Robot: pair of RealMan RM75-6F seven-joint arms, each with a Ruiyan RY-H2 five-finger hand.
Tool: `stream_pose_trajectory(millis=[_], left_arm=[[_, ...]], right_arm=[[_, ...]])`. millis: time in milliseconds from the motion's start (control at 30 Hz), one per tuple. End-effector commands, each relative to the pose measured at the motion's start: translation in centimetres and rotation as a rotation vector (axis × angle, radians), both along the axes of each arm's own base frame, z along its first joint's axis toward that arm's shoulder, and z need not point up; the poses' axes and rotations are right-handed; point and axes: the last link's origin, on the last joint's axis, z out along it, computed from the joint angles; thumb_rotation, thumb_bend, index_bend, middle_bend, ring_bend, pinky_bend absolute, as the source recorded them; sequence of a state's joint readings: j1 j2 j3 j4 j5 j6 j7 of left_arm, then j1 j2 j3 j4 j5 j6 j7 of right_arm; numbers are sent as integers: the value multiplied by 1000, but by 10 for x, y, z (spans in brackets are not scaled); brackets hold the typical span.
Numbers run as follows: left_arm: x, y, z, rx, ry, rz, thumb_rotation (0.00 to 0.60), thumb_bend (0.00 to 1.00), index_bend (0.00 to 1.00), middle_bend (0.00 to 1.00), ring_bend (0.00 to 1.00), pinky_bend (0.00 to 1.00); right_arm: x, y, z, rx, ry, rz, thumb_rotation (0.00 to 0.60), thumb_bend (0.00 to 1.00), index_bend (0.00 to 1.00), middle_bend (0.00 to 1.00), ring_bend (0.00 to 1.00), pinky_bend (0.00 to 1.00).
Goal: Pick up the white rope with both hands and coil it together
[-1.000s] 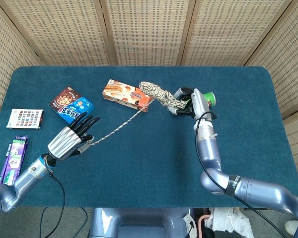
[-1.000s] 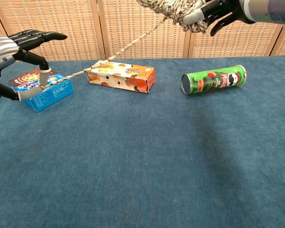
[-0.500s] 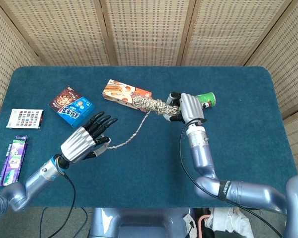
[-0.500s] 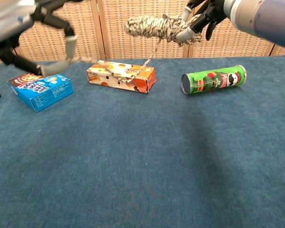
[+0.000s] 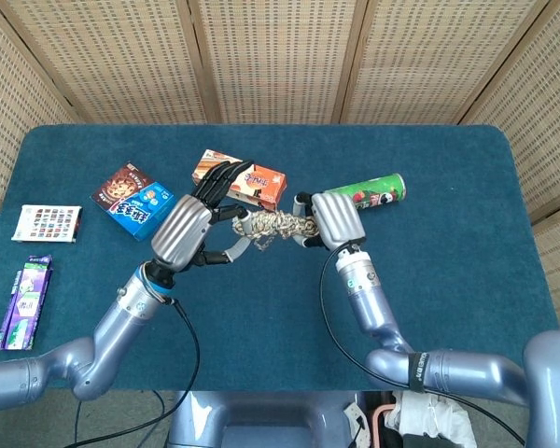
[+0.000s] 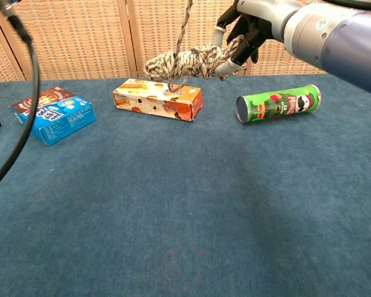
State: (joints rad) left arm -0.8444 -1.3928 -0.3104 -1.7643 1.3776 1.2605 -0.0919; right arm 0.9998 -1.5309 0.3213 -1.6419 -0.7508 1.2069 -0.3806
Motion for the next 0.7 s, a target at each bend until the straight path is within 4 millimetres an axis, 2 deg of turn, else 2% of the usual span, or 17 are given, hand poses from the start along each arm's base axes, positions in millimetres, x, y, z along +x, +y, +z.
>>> stream_pose_trajectory(millis=[33,233,400,533,700], left_arm=[[17,6,-4,-32,-72,29,600,584,874,0,0,0],[24,22,-13,-58,-104,102,600,585,874,0,0,0],[21,34,-23,-52,-96,145,600,585,874,0,0,0],[13,45,-26,-32,-79,174,600,585,874,0,0,0],[-8,59,-31,-22,-54,221,600,587,874,0,0,0]], right_arm=[[-2,4,-2,24,21,30,600,627,730,772,568,603],[-2,12,-5,114,3,88,600,626,730,772,568,603],[2,20,-6,199,-39,150,600,625,730,772,568,601],[5,25,-3,262,-93,185,600,624,730,772,568,594],[10,30,4,322,-200,189,600,624,730,772,568,592]])
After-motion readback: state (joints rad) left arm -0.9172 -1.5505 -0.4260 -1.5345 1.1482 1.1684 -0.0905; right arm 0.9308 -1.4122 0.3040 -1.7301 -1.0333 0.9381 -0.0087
